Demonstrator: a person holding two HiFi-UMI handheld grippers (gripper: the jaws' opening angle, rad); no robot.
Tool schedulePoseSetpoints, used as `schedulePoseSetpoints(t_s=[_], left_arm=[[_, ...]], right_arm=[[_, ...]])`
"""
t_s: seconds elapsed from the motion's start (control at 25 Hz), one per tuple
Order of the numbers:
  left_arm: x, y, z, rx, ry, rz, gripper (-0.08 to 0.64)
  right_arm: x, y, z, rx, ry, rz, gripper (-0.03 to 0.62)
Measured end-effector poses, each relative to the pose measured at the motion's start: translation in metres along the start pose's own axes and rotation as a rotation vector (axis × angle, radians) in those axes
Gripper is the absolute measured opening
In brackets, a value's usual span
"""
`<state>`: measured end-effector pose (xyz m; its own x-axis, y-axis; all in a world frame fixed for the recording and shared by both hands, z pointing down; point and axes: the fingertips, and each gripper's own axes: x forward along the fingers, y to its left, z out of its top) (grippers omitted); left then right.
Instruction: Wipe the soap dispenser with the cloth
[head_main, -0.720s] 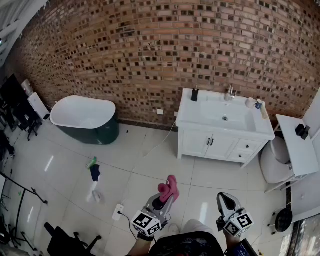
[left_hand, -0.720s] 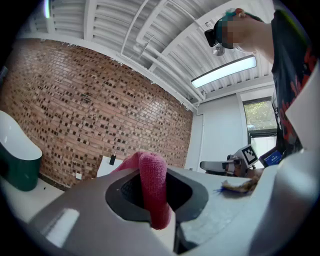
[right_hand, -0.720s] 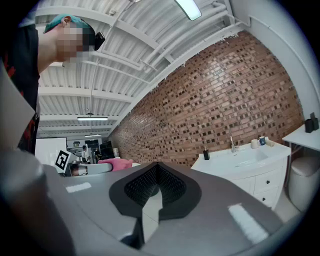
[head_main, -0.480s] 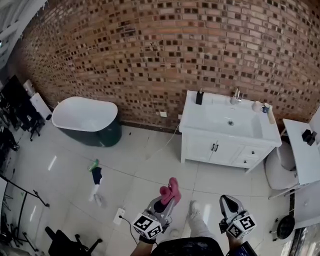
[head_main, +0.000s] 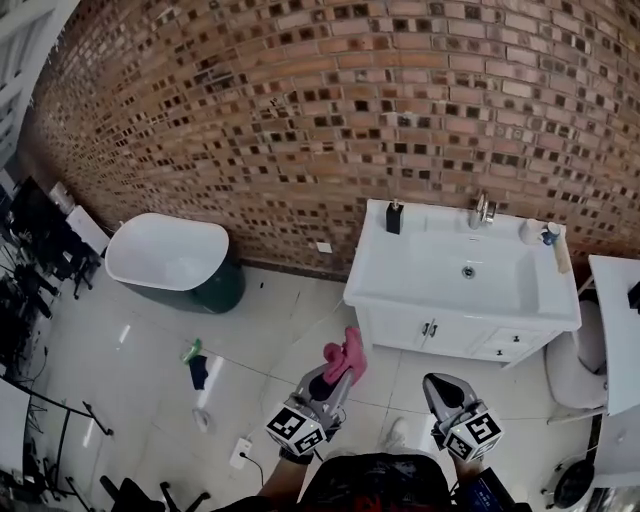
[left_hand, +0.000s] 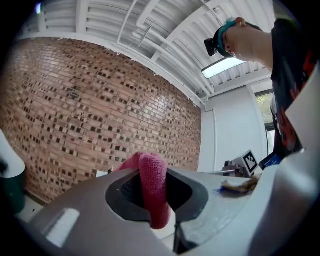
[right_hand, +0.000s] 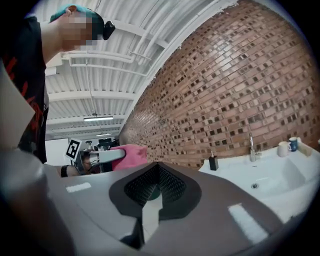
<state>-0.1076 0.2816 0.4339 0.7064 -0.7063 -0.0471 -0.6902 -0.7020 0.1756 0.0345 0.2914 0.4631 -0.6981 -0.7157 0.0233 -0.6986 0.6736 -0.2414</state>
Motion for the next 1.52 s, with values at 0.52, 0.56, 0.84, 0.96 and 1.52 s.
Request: schedulePoseSetpoints(t_s=[0.52, 0.56, 0.84, 0.96, 1.52], left_arm=[[0.182, 0.218, -0.024, -0.048, 0.041, 0.093, 0.052], [0.196, 0.238, -0.027, -0.038, 0.048, 0.081, 0.052], [0.273, 0.347, -0.009, -0.021, 0.098, -0.009, 0.052], [0.299, 0.372, 0.008, 0.005, 0.084, -0.003, 0.052], [0.344, 0.361, -0.015, -0.016, 0.105, 0.284, 0.051]], right_arm=[[0.202, -0.203, 0.019, -0.131, 0.088, -0.047, 0.04], [0.222, -0.218, 0.02, -0.135, 0.098, -0.059, 0.049], [0.326, -0.286, 0.038, -0.164, 0.173, -0.04, 0.011], [0.356, -0.317, 0.034, -0.136, 0.191, 0.028, 0.002], [0.489, -0.529, -0.123, -0.284, 0.605, 0.095, 0.424]])
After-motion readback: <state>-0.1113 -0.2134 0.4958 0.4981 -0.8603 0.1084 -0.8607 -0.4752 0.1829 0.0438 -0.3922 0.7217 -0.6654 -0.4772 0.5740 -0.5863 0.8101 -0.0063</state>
